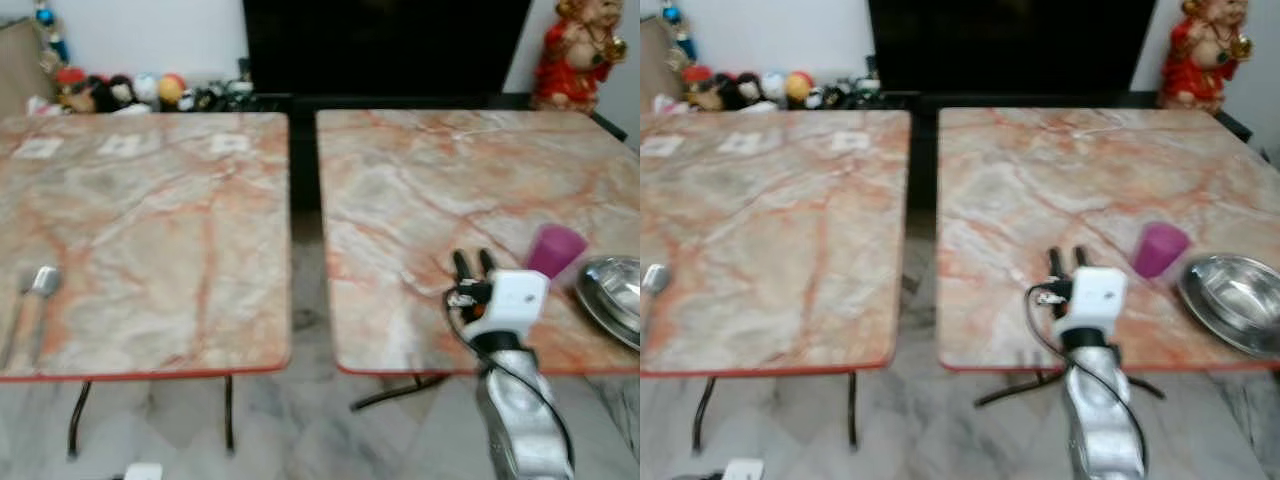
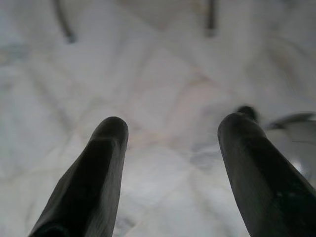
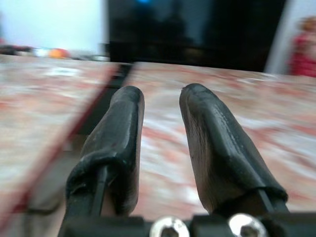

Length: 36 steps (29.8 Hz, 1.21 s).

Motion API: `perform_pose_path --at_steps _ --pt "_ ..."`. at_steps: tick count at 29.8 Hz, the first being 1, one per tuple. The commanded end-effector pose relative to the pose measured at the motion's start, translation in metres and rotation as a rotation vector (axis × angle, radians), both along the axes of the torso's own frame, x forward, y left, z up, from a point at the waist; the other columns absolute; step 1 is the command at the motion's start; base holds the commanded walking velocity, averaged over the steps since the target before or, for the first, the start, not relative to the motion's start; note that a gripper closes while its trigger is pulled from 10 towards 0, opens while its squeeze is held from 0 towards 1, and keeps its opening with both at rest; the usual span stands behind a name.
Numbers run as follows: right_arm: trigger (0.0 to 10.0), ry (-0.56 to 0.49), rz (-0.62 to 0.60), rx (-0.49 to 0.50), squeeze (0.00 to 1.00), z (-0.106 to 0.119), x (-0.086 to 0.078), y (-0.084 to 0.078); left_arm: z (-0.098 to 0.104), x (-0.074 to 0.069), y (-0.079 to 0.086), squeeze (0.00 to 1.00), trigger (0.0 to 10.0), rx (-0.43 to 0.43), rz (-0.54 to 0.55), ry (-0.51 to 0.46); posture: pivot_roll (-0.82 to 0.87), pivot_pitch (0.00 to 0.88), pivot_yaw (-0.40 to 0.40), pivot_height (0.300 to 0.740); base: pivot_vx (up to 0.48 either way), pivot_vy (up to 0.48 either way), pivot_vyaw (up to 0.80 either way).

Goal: Setting the table

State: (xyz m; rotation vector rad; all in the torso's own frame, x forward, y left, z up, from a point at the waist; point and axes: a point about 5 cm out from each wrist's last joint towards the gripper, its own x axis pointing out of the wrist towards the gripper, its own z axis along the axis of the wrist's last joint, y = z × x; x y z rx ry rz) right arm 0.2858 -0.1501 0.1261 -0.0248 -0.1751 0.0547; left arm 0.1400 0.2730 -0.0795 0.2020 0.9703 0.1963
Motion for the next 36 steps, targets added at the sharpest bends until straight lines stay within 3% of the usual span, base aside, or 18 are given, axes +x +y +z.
perform_pose_path --at_steps 1,14,21,36 --pt "10.0 0.005 0.001 -0.009 0.00 -0.001 0.001 -0.002 -0.004 -0.009 0.000 0.00 10.0 -0.010 0.010 0.035 -0.08 0.000 0.002 0.740 0.000 0.480 0.00" --pt "10.0 0.016 0.050 0.021 0.00 -0.004 0.007 0.013 -0.003 -0.005 -0.001 0.00 10.0 -0.009 0.002 0.033 -0.07 0.000 0.001 0.740 0.000 0.480 0.00" --pt "10.0 0.025 0.067 0.022 0.00 -0.006 0.013 0.019 -0.009 -0.005 -0.021 0.00 10.0 -0.025 -0.016 0.039 -0.07 0.000 -0.002 0.740 0.000 0.480 0.00" --pt "10.0 0.015 0.074 0.030 0.00 -0.004 0.017 0.020 -0.009 -0.003 -0.023 0.00 10.0 -0.024 -0.018 0.029 -0.07 0.000 -0.003 0.740 0.000 0.468 0.00"
